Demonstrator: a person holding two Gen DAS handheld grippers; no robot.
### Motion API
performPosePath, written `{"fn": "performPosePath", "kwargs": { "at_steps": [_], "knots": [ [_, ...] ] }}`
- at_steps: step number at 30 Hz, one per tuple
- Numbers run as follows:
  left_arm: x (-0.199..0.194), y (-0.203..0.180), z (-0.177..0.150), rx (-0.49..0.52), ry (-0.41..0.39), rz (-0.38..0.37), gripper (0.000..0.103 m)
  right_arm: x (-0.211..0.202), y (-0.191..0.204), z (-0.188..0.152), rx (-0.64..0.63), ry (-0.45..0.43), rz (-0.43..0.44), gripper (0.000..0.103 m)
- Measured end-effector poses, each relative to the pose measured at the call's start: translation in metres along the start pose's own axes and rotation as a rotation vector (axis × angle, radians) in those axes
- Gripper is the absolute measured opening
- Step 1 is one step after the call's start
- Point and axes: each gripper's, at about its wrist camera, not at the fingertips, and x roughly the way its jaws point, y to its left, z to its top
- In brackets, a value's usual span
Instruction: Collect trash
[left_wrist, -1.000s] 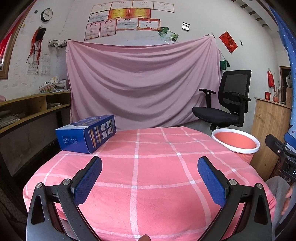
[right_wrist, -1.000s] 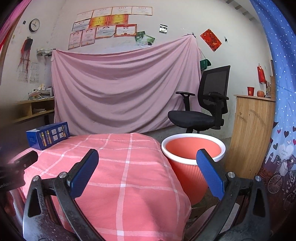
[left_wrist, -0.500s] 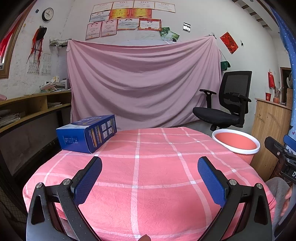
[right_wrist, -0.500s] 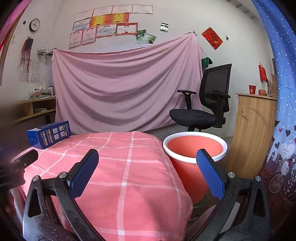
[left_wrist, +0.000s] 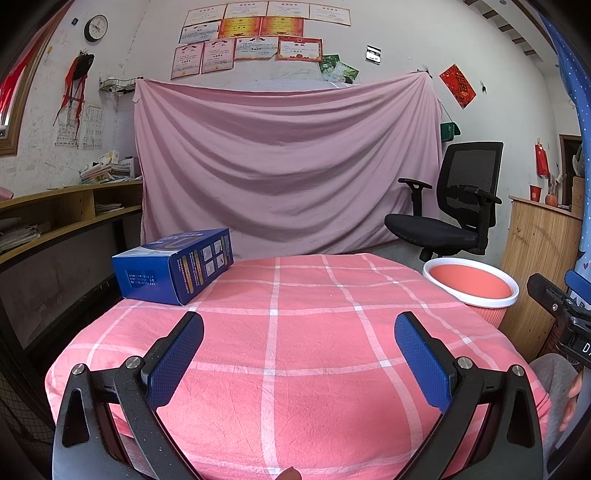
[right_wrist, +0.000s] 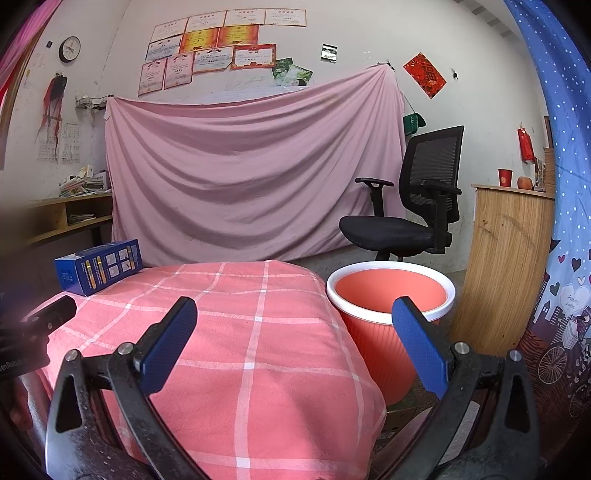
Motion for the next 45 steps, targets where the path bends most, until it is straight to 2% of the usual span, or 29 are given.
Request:
{"fn": "performPosePath", "kwargs": {
  "at_steps": [45],
  "knots": [
    [-0.0007, -0.0015, -0.0006, -0.004, 0.000, 0.000, 0.101, 0.0021, 0.0068, -0.0047, -0.003, 0.007, 0.006, 0.103]
  ]
}}
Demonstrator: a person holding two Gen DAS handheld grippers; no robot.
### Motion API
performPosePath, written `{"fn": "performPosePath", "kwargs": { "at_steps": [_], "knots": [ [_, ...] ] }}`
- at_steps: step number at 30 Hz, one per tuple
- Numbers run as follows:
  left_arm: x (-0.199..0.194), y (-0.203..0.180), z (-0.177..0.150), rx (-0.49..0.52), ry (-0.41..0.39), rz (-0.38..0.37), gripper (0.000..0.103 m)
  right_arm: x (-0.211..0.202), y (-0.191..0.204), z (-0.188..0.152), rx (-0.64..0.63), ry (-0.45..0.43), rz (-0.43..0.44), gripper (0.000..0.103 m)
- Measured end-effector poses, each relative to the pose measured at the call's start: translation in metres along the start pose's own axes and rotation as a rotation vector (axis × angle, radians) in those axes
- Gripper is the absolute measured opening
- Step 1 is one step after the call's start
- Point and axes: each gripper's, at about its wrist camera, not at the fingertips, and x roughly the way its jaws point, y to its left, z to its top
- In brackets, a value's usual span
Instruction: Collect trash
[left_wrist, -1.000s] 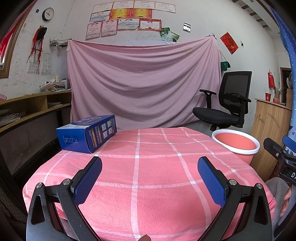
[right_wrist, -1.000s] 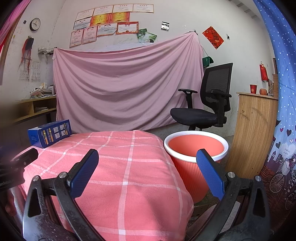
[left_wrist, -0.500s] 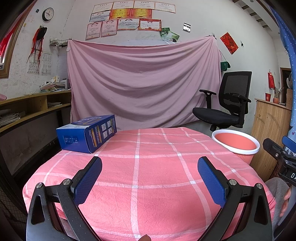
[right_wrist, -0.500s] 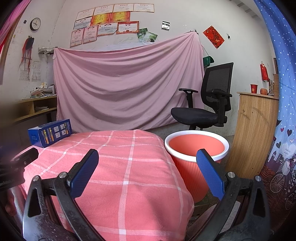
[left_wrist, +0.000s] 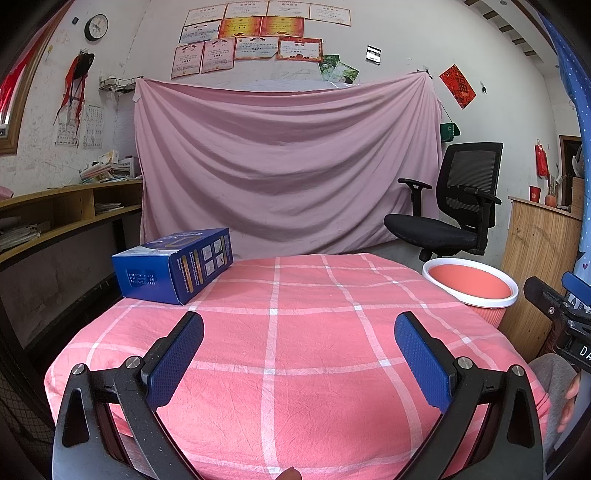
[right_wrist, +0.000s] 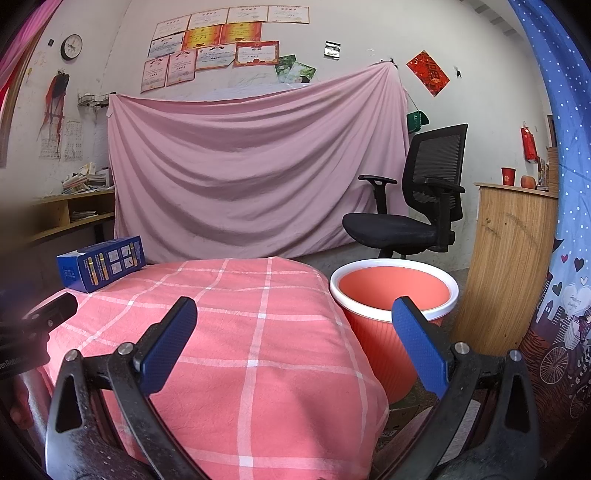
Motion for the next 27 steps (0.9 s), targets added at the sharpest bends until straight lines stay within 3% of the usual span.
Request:
{"fn": "performPosePath", "kwargs": {
  "at_steps": [27],
  "knots": [
    [-0.0020, -0.0038, -0.0002, -0.006, 0.004, -0.004, 0.101, 0.0009, 0.0033, -0.0015, -0.003, 0.002, 0.008, 0.103]
  ]
}}
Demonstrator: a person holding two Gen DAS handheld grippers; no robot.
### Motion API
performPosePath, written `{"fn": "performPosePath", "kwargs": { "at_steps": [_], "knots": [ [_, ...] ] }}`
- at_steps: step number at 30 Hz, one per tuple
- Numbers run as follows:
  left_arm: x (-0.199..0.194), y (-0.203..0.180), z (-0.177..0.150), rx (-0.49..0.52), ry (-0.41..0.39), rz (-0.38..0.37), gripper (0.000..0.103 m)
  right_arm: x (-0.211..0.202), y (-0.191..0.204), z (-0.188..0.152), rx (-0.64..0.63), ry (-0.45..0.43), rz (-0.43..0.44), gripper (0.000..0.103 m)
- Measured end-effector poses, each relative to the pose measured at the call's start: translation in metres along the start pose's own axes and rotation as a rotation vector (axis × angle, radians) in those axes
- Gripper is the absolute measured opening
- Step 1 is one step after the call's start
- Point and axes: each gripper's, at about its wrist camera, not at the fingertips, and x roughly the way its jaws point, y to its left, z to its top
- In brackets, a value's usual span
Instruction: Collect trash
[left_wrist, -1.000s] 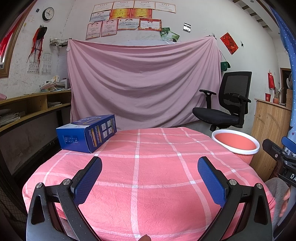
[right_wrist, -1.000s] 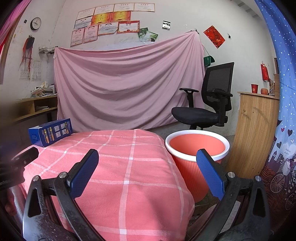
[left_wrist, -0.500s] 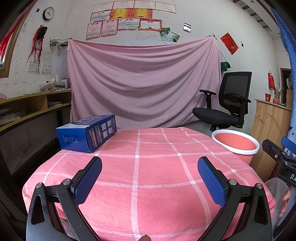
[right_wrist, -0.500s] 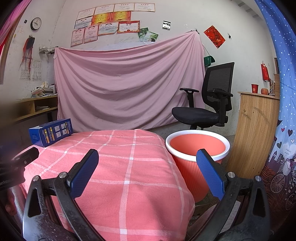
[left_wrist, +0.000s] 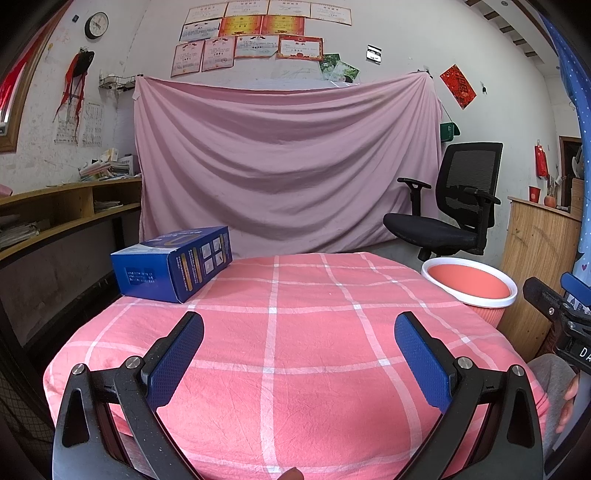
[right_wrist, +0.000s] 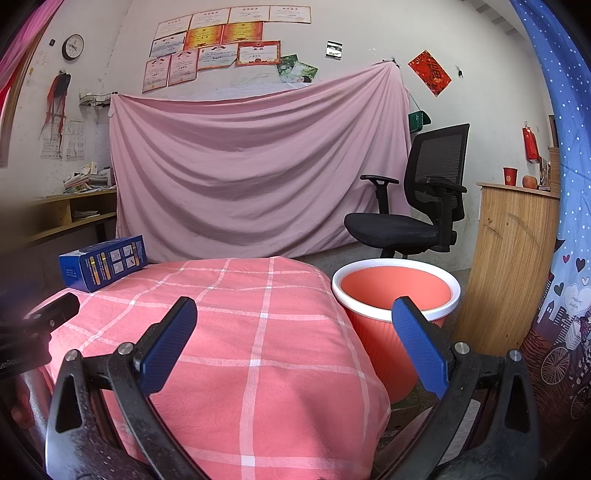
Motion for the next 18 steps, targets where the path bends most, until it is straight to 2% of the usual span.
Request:
{"fn": "performPosePath", "kwargs": {
  "at_steps": [18],
  "knots": [
    [-0.0077, -0.0062, -0.0001, -0.003, -0.024, -0.014, 0.101, -0.0030, -0.0018, 0.0034, 0.003, -0.008, 0.019, 0.103]
  ]
}}
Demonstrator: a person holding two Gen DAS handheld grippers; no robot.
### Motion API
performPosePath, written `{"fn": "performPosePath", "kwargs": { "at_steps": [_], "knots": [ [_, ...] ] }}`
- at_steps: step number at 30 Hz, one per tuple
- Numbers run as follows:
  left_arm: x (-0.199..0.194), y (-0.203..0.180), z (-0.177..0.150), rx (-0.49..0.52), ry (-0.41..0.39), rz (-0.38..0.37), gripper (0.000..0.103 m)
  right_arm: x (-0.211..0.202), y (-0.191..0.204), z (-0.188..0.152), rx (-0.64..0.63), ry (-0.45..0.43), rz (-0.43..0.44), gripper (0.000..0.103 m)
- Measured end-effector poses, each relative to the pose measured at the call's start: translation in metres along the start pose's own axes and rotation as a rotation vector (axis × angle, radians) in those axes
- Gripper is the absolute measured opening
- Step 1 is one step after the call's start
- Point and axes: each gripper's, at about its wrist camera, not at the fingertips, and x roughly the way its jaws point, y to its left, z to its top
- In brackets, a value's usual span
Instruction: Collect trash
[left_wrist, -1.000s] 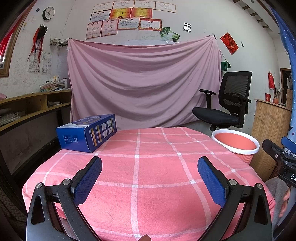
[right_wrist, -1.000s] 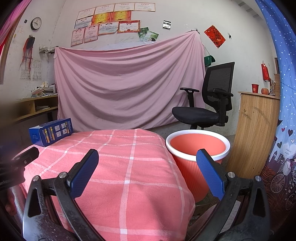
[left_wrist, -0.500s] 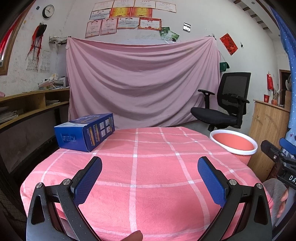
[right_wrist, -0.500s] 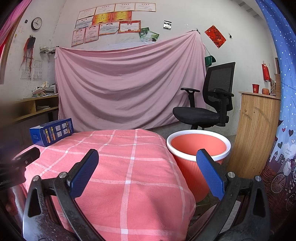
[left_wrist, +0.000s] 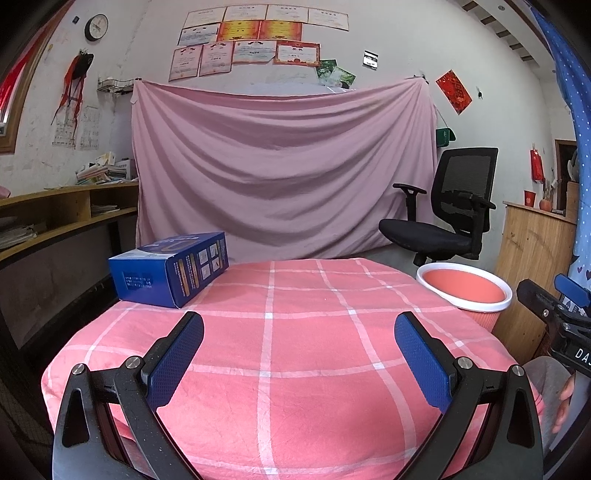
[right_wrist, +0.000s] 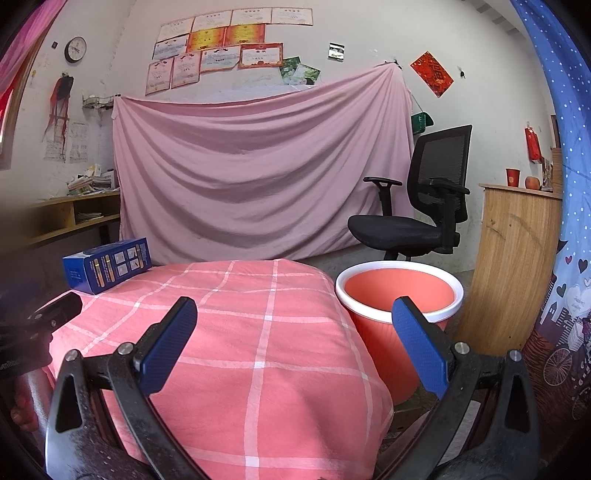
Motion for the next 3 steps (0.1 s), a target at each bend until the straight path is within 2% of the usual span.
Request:
{"fn": "performPosePath", "kwargs": {
  "at_steps": [3],
  "knots": [
    [-0.0006, 0.0000, -0.0002, 0.001, 0.002, 0.003, 0.101, -0.0002, 0.0001, -0.0001, 0.000, 0.001, 0.001, 0.103]
  ]
}}
